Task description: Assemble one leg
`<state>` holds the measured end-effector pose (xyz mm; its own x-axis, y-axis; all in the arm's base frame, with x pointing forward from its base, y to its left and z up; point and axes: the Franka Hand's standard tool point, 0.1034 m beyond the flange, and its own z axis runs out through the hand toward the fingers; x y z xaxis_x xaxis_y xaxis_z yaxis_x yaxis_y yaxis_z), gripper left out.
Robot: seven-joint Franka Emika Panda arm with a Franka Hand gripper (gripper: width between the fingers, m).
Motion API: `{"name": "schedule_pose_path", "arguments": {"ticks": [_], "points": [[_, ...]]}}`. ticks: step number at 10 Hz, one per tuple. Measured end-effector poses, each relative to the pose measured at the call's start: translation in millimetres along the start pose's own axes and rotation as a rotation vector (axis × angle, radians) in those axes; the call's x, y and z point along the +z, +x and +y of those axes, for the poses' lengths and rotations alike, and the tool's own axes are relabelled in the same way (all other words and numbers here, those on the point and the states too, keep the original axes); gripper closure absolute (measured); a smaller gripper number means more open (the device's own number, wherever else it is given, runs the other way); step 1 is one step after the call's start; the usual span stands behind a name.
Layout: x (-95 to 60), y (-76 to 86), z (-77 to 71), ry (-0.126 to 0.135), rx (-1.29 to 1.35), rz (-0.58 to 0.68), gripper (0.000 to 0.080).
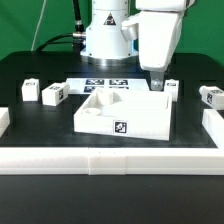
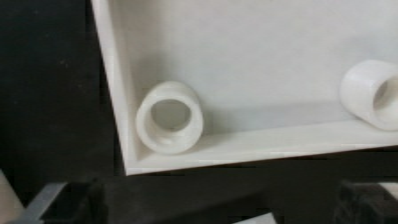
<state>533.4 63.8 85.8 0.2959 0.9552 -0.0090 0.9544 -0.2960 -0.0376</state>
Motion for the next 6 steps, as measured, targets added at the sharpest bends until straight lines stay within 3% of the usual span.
{"name": "schedule_pose_path", "arguments": {"ticks": [1, 3, 5, 6], "points": [[6.3, -3.3, -10.2, -0.013, -0.006, 0.008, 0.015], [18.5, -14.3, -44.0, -0.012, -0.014, 0.009, 0.015], [27.3, -23.9, -61.9, -0.018, -0.016, 0.013, 0.015], [35.5, -37.0, -69.0, -0.012, -0.032, 0.013, 0.015]]}}
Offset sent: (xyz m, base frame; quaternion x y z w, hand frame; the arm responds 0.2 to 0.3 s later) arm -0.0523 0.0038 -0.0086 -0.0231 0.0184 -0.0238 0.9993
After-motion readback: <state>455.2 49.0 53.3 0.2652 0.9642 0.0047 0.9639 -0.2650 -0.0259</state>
